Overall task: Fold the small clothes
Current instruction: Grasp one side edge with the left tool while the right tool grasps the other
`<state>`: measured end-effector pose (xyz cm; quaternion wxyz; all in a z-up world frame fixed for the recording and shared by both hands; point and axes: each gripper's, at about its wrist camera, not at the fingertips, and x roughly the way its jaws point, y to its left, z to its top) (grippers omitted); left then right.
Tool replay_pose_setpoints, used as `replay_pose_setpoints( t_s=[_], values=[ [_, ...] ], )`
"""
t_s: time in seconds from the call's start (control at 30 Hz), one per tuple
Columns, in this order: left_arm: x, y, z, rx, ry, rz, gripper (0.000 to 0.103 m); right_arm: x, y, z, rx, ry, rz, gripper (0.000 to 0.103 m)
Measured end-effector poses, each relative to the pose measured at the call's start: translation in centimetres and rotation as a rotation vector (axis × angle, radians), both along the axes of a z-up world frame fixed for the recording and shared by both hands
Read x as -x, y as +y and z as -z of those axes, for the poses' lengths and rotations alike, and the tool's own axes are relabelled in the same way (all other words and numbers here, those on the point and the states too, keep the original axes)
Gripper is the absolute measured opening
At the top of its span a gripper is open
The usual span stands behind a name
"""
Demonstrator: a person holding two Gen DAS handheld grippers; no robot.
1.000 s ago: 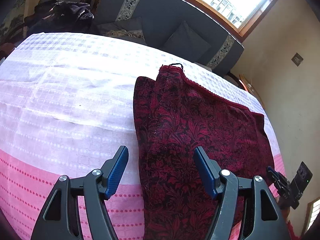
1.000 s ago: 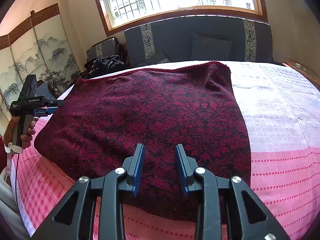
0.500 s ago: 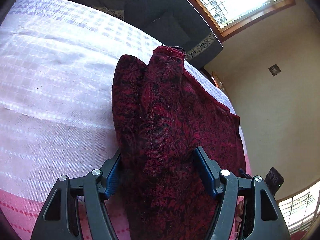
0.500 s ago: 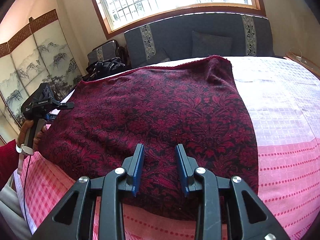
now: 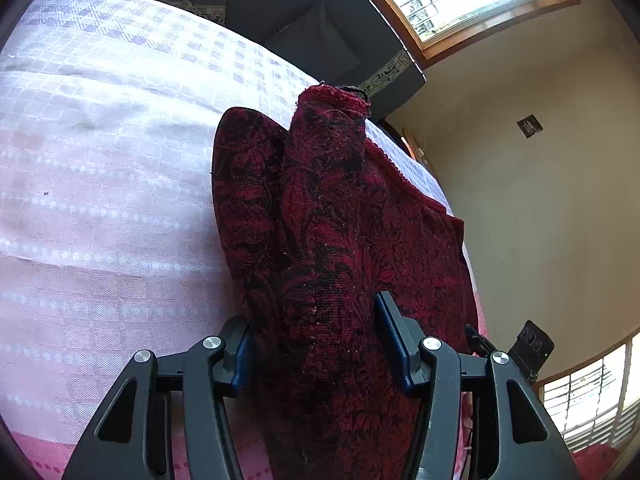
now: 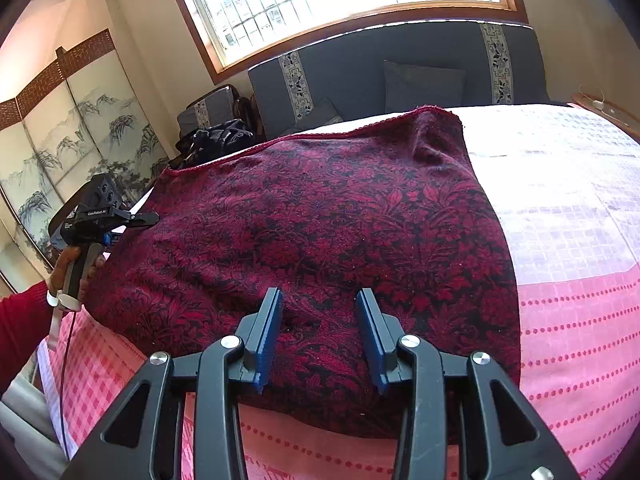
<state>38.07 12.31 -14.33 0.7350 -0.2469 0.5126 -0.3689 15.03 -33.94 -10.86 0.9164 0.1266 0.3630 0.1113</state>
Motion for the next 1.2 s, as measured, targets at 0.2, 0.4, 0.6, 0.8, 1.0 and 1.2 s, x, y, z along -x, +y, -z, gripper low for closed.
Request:
replay_pose_setpoints(
  t_s=[0.2, 0.4, 0.6, 0.8, 1.0, 1.2],
  values=[
    [0.9, -0.1, 0.0, -0.026, -0.034, -0.015, 0.040, 0.0, 0.0, 0.1, -0.004, 0.004, 0.007, 0.039],
    [2.0, -1.1, -1.6, -0.093, -0.070, -0.053, 0.028, 0.4, -0.3, -0.4, -0.048, -0.024, 0.019, 0.041],
    [3.2, -2.1, -4.1, -0.147, -0.088, -0.090, 0.023, -1.6, 2.5, -4.3, -0.059, -0.101, -0.060, 0.026],
    [4.7, -3.3, -7.1, -0.168, -0.106, -0.113, 0.022, -8.6, 6.7, -5.9, -0.054, -0.036, -0.157, 0.009],
    [6.1, -5.1, -10.3, -0.182, -0.097, -0.112, 0.021, -14.8, 9.1, -2.8, -0.084, 0.097, -0.168, 0.008],
    [7.5, -7.8, -13.3, -0.179, -0.078, -0.084, 0.021, -17.7, 10.4, 0.2, -0.132, 0.203, -0.169, 0.007]
  ],
)
